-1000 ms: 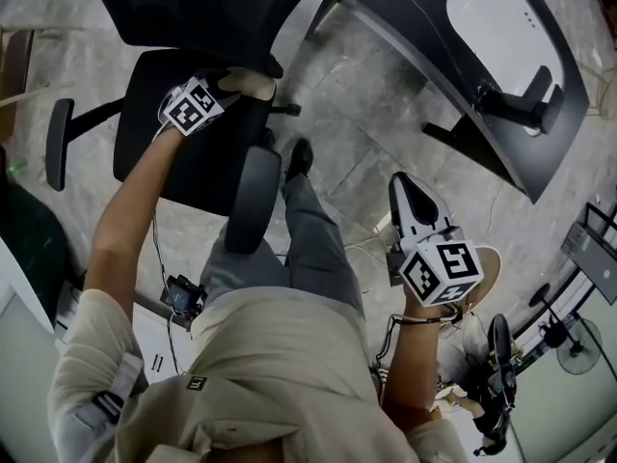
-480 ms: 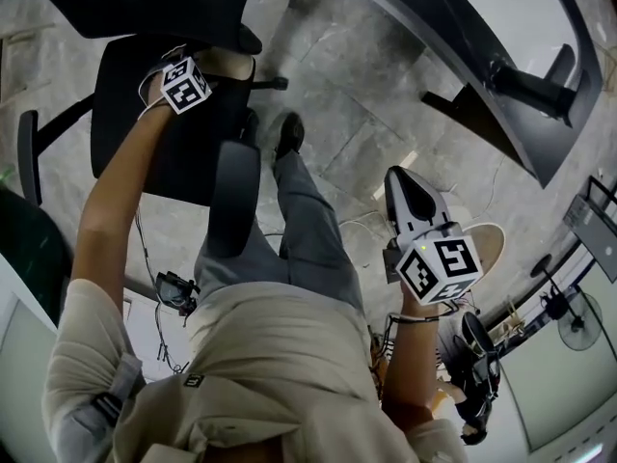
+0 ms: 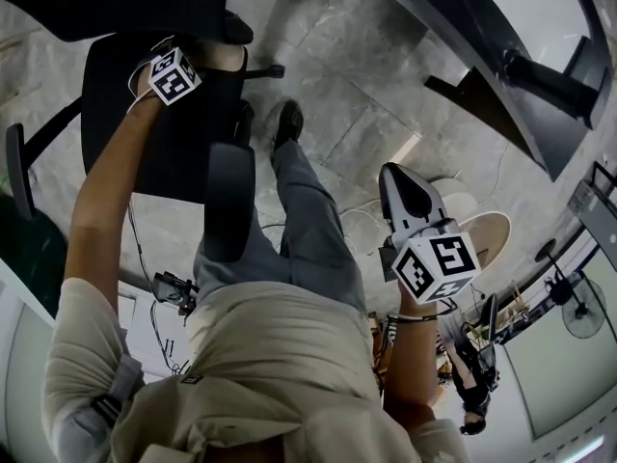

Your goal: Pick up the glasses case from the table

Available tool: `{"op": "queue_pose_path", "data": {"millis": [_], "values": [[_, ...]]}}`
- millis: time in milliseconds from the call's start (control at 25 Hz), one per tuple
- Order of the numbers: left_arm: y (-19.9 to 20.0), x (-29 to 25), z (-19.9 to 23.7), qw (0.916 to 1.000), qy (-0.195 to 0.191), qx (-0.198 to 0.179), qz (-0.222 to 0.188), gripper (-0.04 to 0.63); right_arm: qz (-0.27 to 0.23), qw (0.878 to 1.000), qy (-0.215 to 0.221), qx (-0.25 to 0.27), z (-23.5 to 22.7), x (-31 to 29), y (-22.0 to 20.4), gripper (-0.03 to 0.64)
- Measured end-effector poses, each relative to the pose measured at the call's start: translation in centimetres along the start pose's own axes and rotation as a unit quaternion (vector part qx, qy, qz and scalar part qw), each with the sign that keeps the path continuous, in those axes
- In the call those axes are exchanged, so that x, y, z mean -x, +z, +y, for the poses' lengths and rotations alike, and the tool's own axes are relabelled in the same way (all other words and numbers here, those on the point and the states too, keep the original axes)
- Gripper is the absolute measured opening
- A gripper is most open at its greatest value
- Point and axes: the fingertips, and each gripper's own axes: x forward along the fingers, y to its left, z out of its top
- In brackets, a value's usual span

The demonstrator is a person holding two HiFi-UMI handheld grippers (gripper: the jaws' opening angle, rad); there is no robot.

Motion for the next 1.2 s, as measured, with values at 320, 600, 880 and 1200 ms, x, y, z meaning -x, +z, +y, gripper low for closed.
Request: {"op": "queue_pose_path", "data": {"millis": [320,600,880,1200], "values": [[0.0,0.6,0.1,0.9994,0.027,-0.004,-0.022,0.396,0.01,1.0,0.011,0.001,0.6,-0.9,-0.7,0.026],[0.5,2.9,-0.7,0.9978,0.043,0.02,-0.047,0.373,0.004,1.0,0.014,0.011,1.5,-0.7,0.2,0.026],[-0.6,4.9,-1.0,0.9941,0.038,0.082,-0.06,0.357,0.002,1.0,0.024,0.02,3.3,-0.8,0.5,0.026],[-4.7,5.7,-2.9,0.9864,-0.016,0.16,-0.031,0.35,0.005,0.999,0.033,0.03,4.9,-1.4,0.9,0.026]]}}
